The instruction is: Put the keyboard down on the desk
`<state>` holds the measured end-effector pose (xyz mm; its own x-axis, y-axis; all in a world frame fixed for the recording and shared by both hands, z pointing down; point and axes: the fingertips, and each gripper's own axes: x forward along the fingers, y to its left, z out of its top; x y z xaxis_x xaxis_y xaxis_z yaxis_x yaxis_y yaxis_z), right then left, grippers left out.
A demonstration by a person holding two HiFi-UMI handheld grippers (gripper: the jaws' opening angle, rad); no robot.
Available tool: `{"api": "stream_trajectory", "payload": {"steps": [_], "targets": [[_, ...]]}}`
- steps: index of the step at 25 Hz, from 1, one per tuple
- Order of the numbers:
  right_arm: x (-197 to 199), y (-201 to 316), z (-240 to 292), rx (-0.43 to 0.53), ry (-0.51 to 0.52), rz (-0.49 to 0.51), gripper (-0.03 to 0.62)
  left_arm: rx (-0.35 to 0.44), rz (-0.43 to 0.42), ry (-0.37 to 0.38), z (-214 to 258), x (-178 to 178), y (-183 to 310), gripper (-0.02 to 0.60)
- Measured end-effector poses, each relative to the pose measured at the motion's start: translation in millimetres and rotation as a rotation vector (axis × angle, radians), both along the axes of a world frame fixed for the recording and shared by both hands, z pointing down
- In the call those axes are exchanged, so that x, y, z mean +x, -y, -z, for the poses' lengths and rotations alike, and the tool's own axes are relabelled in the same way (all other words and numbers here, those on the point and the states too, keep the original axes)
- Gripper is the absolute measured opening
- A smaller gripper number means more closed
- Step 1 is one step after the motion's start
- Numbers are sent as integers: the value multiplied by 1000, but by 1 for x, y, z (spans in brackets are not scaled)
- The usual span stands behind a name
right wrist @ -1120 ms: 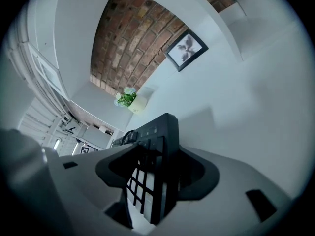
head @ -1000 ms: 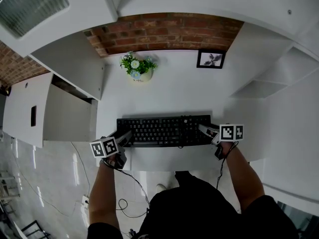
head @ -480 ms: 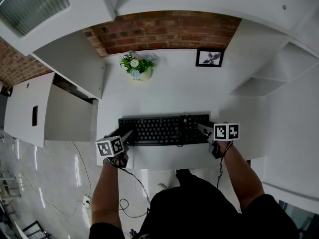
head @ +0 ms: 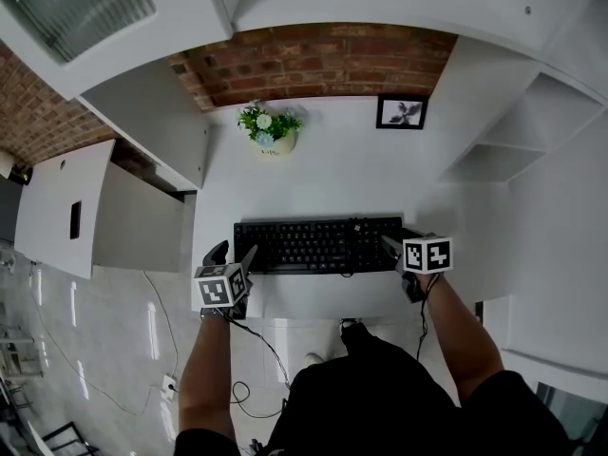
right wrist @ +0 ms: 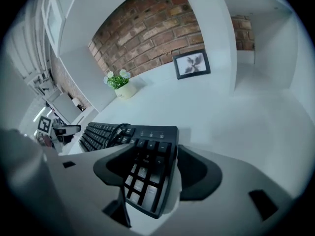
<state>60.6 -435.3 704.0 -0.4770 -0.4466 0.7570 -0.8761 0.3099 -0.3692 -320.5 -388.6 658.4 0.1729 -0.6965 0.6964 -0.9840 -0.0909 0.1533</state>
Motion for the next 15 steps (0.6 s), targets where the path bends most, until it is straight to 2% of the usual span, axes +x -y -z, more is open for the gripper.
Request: {"api": "stream_trajectory", "payload": {"steps": [5,6,8,11,15], "targets": [[9,3,18,160,-168,43,259,88,-14,-28,29,12,-9,342],[10,3,24,193,-184,43,227,105,-19,-37,35,16,-11,337],[9,2,39,243,-197,33,117,137,-31,-47,48,23,-15,312],[2,-2,58,271,-163,17,49,182,-43,-45,65,29,-21,234],[-15,-13,88,310,-42,6,20,241,-54,-55,90,36,-30,134]]}}
